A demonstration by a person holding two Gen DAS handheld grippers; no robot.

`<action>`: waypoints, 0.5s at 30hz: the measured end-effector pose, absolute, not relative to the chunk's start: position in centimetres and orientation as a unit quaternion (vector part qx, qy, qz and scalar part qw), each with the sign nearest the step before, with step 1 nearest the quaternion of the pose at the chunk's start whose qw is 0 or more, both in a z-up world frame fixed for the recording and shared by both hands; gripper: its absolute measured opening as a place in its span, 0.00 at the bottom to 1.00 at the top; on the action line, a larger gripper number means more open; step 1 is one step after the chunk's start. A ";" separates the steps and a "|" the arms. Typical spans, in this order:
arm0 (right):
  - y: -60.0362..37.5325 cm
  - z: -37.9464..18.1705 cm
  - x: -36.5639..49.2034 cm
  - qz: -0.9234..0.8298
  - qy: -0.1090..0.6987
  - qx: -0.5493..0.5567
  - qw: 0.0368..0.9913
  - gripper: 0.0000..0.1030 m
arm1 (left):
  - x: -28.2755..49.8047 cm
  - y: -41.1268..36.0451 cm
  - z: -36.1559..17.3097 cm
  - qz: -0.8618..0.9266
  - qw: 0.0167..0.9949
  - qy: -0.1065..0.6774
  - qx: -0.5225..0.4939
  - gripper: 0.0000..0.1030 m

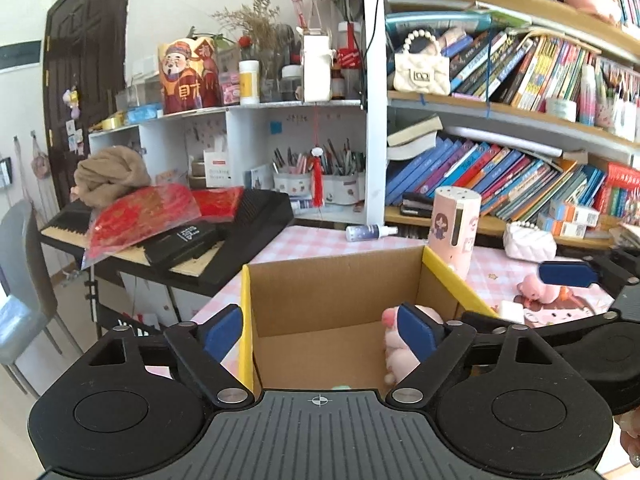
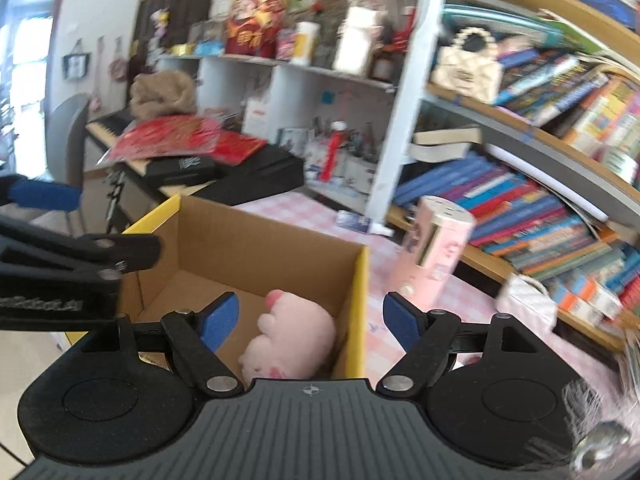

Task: Organize objects
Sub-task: 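Lower the pig into the yellow box and open the right tool while the left tool drops the stapler in, then withdraw both tools from the box back over the table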

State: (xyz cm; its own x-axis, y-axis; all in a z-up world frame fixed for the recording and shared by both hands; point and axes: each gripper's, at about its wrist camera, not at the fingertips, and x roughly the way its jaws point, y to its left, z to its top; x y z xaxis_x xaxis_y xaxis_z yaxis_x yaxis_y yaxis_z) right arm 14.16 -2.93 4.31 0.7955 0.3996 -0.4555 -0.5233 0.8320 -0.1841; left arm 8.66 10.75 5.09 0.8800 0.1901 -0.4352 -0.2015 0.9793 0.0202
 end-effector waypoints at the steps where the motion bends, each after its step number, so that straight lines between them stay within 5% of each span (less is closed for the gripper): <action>1: -3.3 4.4 13.6 0.237 0.201 -0.147 0.939 0.79 | 8.1 10.8 5.1 0.100 0.970 0.223 -0.014 0.85; 15: -7.6 2.0 6.9 0.132 0.262 -0.084 0.952 0.83 | 1.4 10.3 2.8 0.111 0.961 0.252 -0.012 0.93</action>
